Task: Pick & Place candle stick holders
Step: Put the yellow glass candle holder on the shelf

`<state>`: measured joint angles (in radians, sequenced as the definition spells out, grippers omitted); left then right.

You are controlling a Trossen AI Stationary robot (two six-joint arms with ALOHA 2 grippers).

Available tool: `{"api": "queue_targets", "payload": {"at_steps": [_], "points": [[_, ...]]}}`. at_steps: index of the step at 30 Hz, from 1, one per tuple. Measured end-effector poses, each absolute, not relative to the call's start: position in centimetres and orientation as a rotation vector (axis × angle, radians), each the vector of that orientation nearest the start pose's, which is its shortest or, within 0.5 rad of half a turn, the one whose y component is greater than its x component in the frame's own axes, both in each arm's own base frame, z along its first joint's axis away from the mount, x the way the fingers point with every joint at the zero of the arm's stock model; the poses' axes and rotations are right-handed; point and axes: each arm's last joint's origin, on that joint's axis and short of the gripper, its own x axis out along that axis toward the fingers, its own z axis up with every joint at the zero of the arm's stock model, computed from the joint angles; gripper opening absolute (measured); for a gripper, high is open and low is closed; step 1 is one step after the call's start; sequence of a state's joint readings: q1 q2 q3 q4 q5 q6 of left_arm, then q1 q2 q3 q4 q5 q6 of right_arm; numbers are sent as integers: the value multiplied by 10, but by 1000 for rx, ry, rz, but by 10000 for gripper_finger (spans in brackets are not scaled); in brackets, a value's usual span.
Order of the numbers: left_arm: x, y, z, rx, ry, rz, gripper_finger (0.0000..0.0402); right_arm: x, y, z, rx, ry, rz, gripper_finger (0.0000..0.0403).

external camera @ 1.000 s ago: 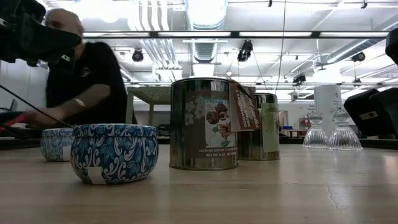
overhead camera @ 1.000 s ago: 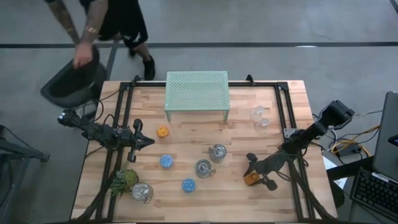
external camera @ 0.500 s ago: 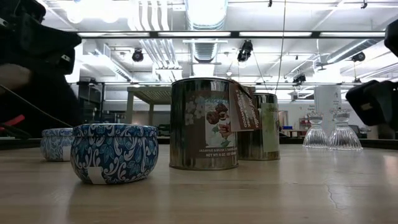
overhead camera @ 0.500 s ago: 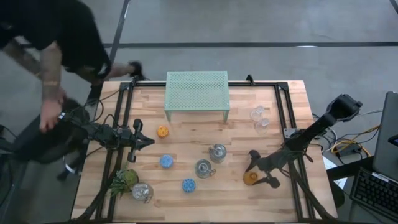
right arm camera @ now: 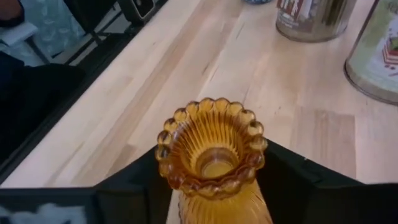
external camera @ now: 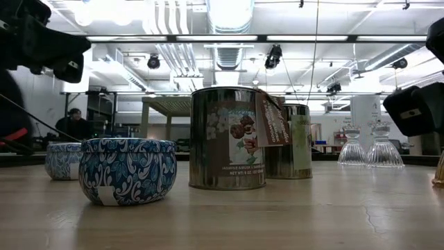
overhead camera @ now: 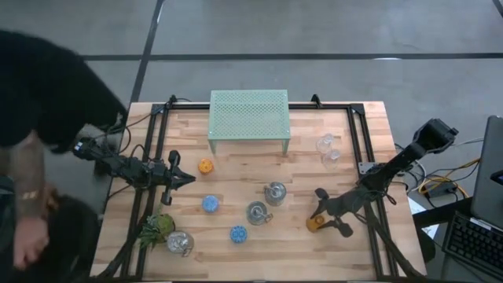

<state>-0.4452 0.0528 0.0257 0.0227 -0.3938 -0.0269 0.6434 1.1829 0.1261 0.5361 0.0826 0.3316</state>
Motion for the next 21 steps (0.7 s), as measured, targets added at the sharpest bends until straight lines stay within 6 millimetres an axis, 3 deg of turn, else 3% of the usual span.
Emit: {"api": "queue_targets", "payload": {"at_steps": [8,16,21], "points": [[93,-32,170,-25,5,-52,30,144,104,118,98,541,438,123],[93,-32,170,-25,5,-51,30,158,107,135,113,476,411,128],[93,-32,170,-25,5,-52,30,176,104,161,111,448,359,136]]}}
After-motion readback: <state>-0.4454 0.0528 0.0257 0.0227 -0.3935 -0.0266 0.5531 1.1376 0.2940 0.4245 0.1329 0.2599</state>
